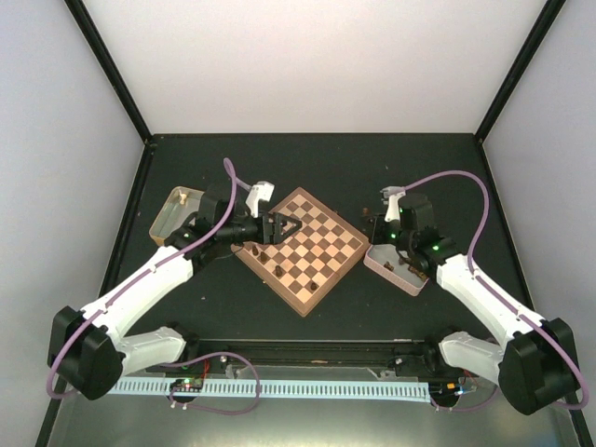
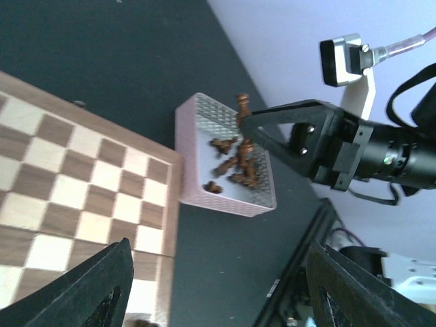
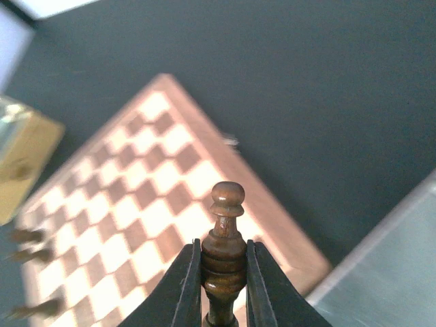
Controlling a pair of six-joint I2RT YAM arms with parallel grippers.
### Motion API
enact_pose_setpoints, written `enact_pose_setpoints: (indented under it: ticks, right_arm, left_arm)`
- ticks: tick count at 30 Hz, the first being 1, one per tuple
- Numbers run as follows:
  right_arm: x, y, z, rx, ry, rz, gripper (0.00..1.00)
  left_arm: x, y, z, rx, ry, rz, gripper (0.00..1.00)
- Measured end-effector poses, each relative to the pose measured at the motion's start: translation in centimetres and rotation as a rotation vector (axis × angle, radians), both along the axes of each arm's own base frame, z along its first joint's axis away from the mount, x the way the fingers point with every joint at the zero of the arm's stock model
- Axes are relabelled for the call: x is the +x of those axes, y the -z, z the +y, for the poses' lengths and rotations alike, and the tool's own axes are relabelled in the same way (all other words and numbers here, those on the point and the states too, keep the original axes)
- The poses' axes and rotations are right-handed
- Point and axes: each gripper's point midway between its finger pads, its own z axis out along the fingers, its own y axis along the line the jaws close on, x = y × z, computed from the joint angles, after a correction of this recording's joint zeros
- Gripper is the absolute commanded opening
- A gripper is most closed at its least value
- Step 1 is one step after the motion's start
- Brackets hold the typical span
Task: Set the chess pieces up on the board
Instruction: Pick up the chess piece from the storage box.
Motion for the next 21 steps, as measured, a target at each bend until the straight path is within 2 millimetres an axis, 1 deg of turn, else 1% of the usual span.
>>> enact_pose_setpoints:
  ticks: [3, 6, 7, 10, 12, 16, 21]
  right_arm:
    - [-1.3, -1.6, 3.1, 0.058, -0.162, -0.056, 0.13]
    - [-3.0, -2.6, 5.7, 0.097, -0.309, -0.090, 0.13]
    - [-3.8, -2.9, 6.6, 0.110, -0.362, -0.100, 0.13]
    - [-5.6, -3.2, 8.4, 0.129, -0.487, -0.113, 0.13]
    - [-6.5, -3.3, 9.4, 0.134, -0.550, -0.116, 0.13]
    - [-7.3, -3.8, 10.8, 0.140, -0.637, -0.133, 0.14]
    - [-7.7, -3.8, 11.6, 0.141, -0.683, -0.131, 0.14]
  left_arm:
    - [-0.2, -0.8, -1.0, -0.055, 0.048, 0.034, 0.71]
    - [-0.3, -1.2, -1.9, -0.097, 0.087, 0.079, 0.71]
    - [-0.3, -1.2, -2.2, -0.108, 0.100, 0.099, 0.70]
    - [-0.4, -1.3, -2.9, -0.133, 0.134, 0.141, 0.66]
    - [-0.5, -1.2, -3.2, -0.146, 0.155, 0.170, 0.61]
    - [-0.6, -0.5, -3.9, -0.162, 0.191, 0.234, 0.52]
    - [-0.7, 0.6, -4.1, -0.156, 0.209, 0.284, 0.40]
